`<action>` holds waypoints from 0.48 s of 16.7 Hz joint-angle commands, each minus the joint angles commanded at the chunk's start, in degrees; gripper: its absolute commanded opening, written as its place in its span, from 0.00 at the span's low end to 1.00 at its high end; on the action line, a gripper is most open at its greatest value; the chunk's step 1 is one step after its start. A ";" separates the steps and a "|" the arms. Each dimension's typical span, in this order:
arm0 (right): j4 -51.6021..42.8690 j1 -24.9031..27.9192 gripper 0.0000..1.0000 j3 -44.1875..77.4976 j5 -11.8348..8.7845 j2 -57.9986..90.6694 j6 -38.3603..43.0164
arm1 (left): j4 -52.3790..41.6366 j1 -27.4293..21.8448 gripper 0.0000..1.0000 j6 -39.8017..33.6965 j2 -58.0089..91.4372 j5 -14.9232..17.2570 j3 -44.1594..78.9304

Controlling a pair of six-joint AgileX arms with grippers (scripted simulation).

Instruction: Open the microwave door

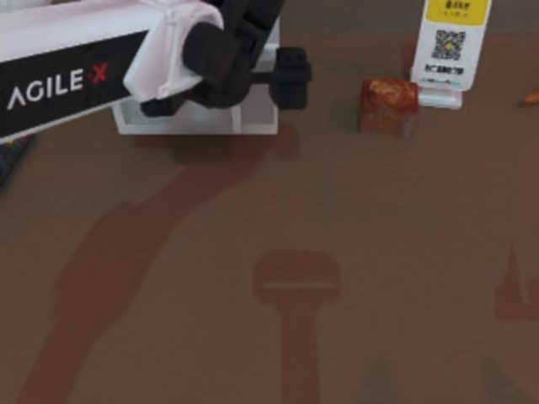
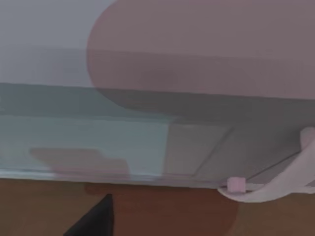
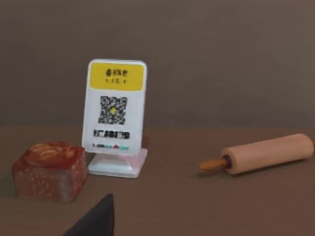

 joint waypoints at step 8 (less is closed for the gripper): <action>0.00 0.00 1.00 0.00 0.00 0.00 0.00 | 6.36 2.39 1.00 2.12 7.97 1.54 2.18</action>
